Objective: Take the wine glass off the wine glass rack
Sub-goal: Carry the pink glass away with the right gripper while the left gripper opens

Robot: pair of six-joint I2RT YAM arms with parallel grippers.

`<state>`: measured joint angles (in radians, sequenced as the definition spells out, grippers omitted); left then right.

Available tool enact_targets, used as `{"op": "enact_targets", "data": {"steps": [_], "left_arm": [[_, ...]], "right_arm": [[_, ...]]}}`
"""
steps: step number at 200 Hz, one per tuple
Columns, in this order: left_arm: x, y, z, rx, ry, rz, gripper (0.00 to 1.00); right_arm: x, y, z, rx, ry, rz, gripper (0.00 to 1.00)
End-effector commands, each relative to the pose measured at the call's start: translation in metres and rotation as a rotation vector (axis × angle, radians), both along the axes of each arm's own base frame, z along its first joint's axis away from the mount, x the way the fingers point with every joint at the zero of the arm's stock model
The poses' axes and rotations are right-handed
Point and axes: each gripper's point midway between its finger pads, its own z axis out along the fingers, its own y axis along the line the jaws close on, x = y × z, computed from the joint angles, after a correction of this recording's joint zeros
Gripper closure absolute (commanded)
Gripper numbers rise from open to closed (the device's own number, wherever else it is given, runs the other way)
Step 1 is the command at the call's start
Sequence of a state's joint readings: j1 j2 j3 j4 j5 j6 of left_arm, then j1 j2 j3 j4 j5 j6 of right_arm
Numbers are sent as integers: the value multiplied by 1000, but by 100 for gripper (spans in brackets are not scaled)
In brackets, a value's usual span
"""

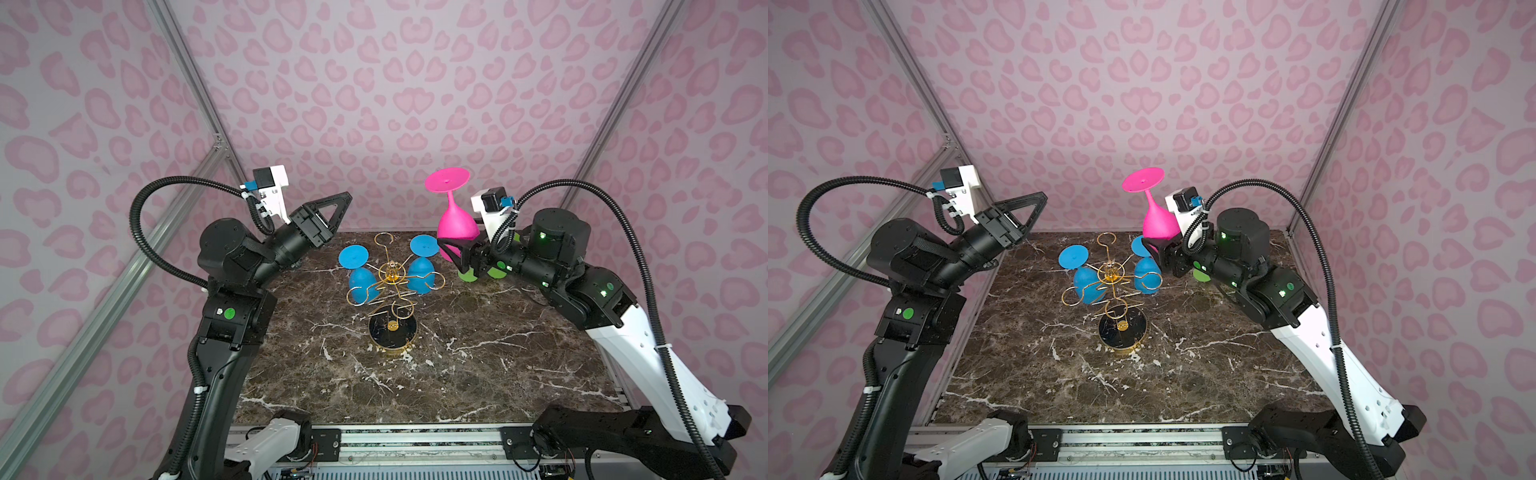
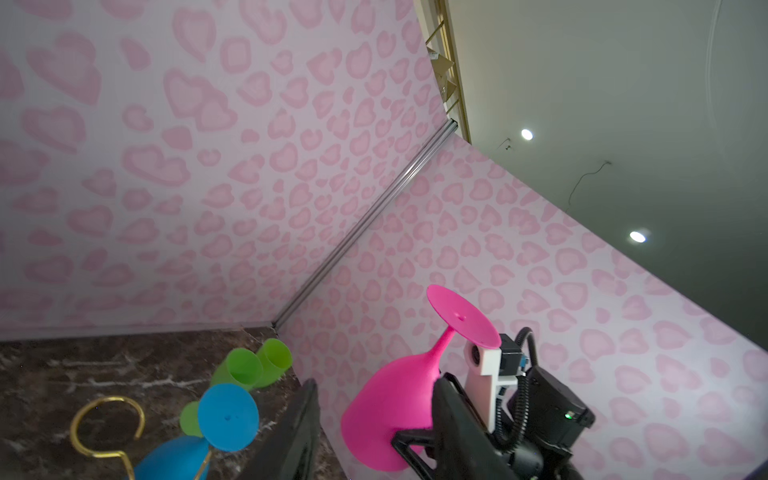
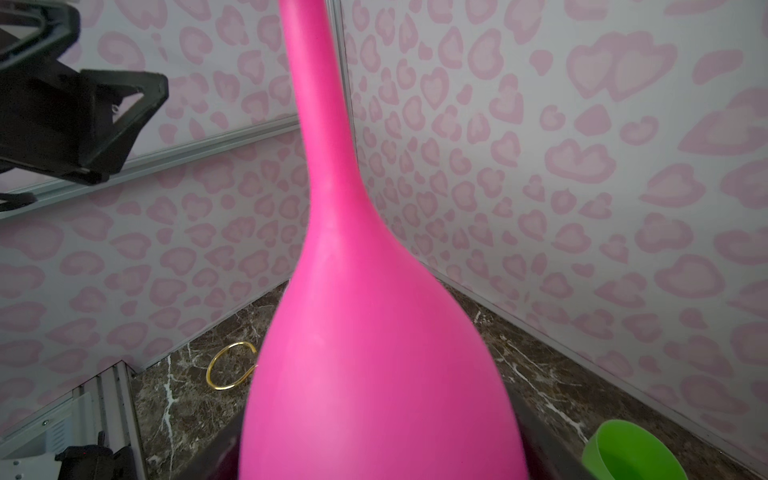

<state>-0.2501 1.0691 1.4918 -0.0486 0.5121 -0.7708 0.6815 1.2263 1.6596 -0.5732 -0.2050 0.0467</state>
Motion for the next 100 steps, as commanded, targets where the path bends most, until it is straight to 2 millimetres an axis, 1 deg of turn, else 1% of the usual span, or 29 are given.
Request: {"op": "enact_targets", "data": {"steps": [1,21,35,49,75,100], "left_arm": [[7,7,18,218,-348,182,53],[-3,-14,21,391,-575,155,52],[-4,-27,19,503,-706,146,52],[-1,-36,17,577,-795,132,52],[-1,-56,2,698,-954,39,52],[0,-69,-12,764,-1057,-28,52]], "right_arm": [[-6,-14,-16,-40,66,-43,31],[-8,-18,-21,-49,95,-52,33],[-10,-18,-22,-59,112,-49,34],[-11,-16,-22,-62,128,-36,34],[-11,-12,-22,-59,144,-22,36],[-10,-8,-23,-59,152,-12,37]]}}
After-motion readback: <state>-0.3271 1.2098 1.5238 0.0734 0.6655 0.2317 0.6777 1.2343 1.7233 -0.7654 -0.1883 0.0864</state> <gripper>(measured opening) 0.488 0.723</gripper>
